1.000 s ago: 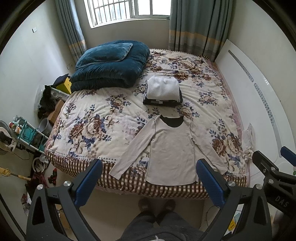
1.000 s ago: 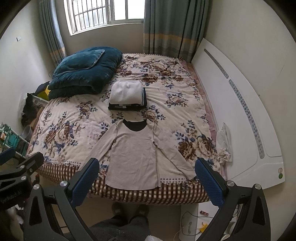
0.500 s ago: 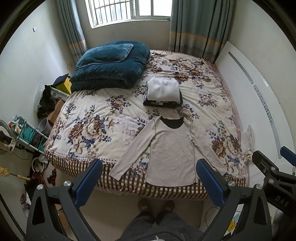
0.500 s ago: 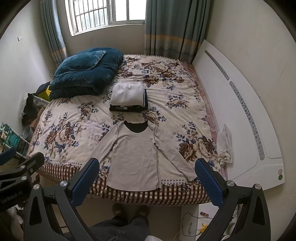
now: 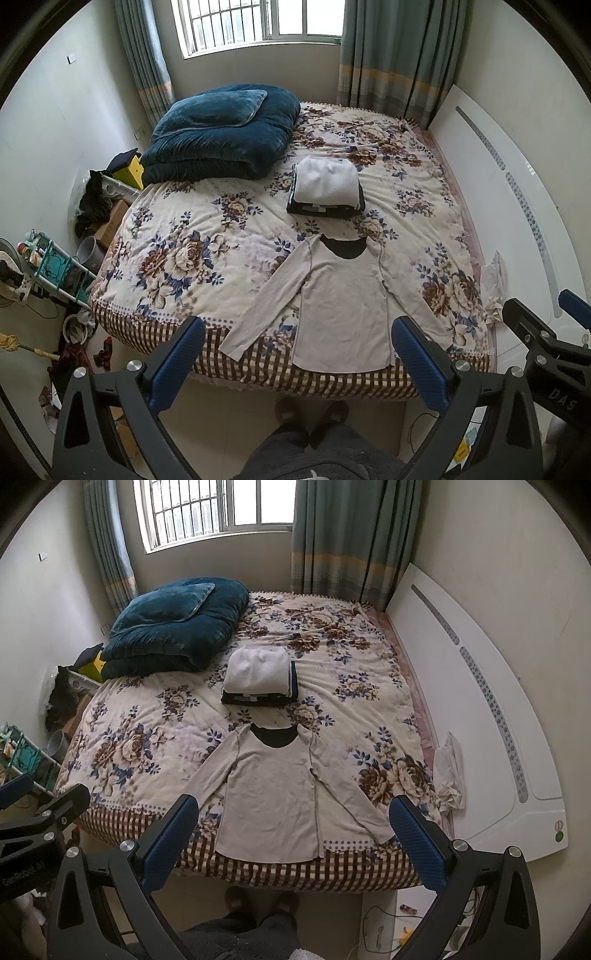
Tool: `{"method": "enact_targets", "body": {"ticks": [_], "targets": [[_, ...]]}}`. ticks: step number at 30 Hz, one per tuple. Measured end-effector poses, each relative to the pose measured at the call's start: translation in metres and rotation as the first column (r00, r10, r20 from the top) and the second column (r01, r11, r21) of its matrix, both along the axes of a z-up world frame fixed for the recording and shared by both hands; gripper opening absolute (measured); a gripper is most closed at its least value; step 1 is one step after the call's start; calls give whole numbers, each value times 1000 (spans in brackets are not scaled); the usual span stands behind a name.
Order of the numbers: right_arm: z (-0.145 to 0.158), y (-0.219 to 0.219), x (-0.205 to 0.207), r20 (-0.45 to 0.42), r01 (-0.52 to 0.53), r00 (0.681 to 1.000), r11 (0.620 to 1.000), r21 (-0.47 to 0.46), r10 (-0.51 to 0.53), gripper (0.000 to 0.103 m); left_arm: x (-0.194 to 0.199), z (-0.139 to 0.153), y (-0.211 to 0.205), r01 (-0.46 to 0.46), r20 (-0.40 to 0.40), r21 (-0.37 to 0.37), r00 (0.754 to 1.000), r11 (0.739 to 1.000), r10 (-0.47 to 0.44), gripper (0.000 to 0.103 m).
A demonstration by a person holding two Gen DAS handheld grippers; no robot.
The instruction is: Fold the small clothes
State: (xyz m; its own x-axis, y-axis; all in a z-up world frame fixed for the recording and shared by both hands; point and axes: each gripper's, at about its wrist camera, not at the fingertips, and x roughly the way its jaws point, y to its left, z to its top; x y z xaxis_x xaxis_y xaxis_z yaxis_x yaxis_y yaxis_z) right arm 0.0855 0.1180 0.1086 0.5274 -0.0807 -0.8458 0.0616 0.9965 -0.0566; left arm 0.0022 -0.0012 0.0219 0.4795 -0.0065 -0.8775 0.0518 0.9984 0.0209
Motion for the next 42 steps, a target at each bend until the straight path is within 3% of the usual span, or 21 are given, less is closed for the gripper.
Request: {"method": "enact_targets", "body": {"ticks": [20,24,28,30,33,37,38,42], "targets": [[2,8,4,-13,12,1000,1000,12,-12,103,9,7,-2,-2,-2,-4,1000,1000,2,103],[-20,-3,11,-30,58,998,996,73,-56,103,38,-3,0,-18,51,18,999,1000,17,103],[-74,-49,25,-65,207,977,973,103,-201,103,71,-49,7,-17,111,54,994,998,11,103],[-112,-86,30,-102,313,948,943,108,-303,103,90,-86,0,-2,76,87,997,996,-4,103],[-181,-152,29,-172,475,875,871,125,-452,103,112,-138,-12,14,11,117,1000,993,-15,103],[-290,-248,22,-284,669,735,727,156,-615,103,151,-224,-36,13,-77,164,997,986,-1,103],[-327,-277,21,-324,718,687,674,173,-650,102,159,-242,-41,13,-93,182,996,983,4,103],[-445,-356,23,-422,826,556,532,186,-716,94,186,-319,-58,-6,-158,258,986,966,48,103]]}}
